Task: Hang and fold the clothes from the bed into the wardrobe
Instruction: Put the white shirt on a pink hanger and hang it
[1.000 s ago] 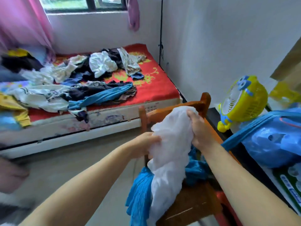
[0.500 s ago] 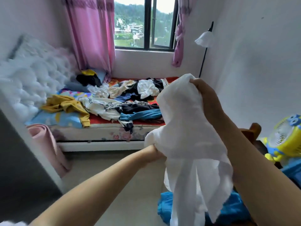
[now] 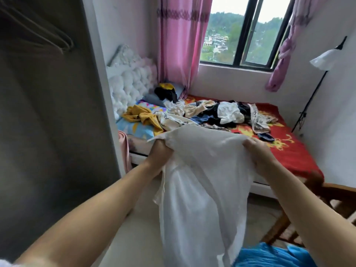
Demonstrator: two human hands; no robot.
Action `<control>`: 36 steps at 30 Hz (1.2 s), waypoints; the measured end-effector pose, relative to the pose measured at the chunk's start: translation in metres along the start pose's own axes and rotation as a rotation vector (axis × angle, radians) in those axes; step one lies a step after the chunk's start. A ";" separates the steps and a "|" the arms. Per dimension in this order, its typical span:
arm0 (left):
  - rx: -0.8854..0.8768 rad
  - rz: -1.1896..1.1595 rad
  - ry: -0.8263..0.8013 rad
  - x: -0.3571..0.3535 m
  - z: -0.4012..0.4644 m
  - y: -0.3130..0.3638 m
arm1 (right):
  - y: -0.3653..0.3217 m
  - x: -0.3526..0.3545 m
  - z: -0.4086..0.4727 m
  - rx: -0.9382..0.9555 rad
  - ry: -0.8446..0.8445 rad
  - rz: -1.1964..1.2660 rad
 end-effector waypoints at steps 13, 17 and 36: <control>-0.262 0.355 -0.100 0.117 0.071 0.007 | -0.066 -0.277 -0.061 0.635 -0.974 -0.402; -0.097 0.466 -0.123 0.158 0.110 -0.027 | -0.087 -0.322 -0.025 0.620 -0.841 -0.219; 0.014 0.799 0.819 0.388 0.187 -0.037 | -0.101 -0.545 0.023 0.314 -1.033 -0.093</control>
Point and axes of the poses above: each hand's wrist, its own z-axis towards the middle knuckle, its own x-axis out of the back of the hand, y = z × x, the point moved 6 cm from there along z, towards the middle knuckle, and after that the axes turned 13 degrees about y, right-handed, at the moved point
